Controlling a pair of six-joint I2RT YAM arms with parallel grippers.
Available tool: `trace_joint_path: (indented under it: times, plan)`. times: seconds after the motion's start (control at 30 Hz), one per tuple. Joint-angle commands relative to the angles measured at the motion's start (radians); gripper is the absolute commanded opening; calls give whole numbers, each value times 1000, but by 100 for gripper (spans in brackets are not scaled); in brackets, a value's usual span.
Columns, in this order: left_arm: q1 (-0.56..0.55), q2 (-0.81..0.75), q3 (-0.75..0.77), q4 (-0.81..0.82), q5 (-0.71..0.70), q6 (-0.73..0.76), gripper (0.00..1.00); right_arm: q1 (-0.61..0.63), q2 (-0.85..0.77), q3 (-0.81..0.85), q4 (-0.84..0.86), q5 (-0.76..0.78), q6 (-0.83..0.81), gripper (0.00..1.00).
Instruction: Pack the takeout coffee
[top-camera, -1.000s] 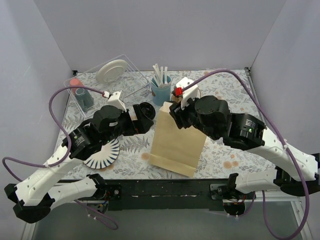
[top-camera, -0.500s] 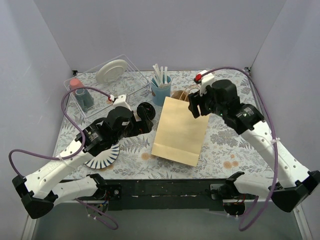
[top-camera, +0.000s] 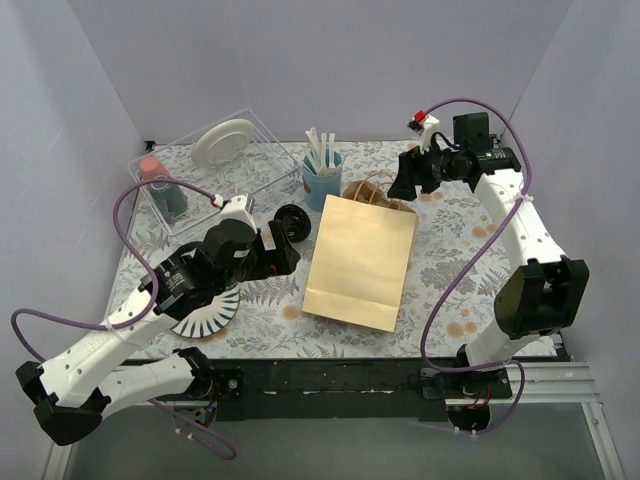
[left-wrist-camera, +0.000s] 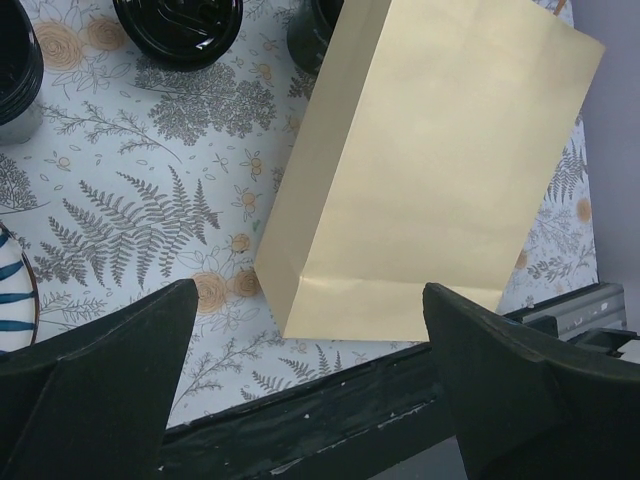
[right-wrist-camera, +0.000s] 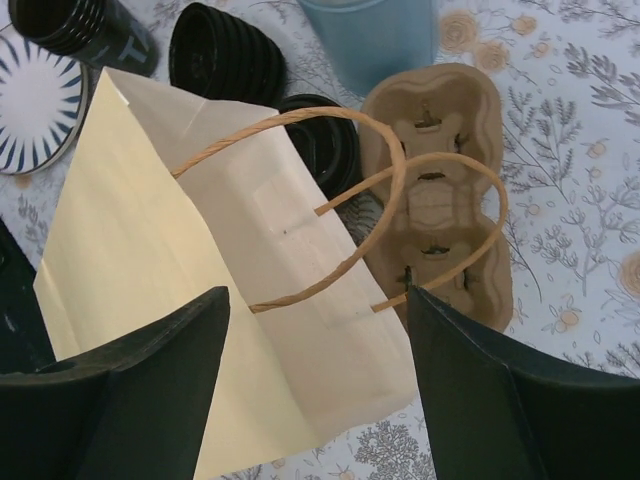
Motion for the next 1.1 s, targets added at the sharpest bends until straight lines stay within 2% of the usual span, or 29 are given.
trace_joint_path:
  times: [0.0, 0.13, 0.33, 0.6, 0.63, 0.77, 0.83, 0.87, 0.93, 1.0, 1.07]
  plan:
    - [-4, -37, 28, 1, 5, 19, 95, -14, 35, 56, -117, -177, -129, 77]
    - [-4, -40, 22, 14, 0, 19, 95, -14, 29, 16, -131, -258, -154, 77]
    - [-4, -29, 24, 10, -14, 31, 95, -14, 23, -21, -162, -258, -157, 72]
    - [-3, -28, 28, 4, -14, 33, 95, -12, 0, -62, -171, -238, -156, 70]
    - [-3, -31, 31, 4, -15, 33, 95, -12, -3, -59, -171, -249, -154, 67]
    - [-4, -52, 31, 4, -18, 34, 95, -14, -29, -41, -183, -286, -139, 29]
    - [-4, -59, 31, 7, -17, 33, 95, -12, -56, -38, -188, -301, -131, 18]
    - [-4, -60, 33, 7, -21, 33, 95, -12, -72, -39, -182, -306, -126, 8]
    - [-3, -59, 43, 4, -32, 30, 95, 17, -107, -58, -168, -327, -110, 1]
    - [-3, -43, 60, -14, -56, 21, 95, 98, -171, -79, -165, -292, -102, 1]
    - [-4, -17, 102, -46, -72, 13, 94, 165, -231, -98, -162, -156, -94, 1]
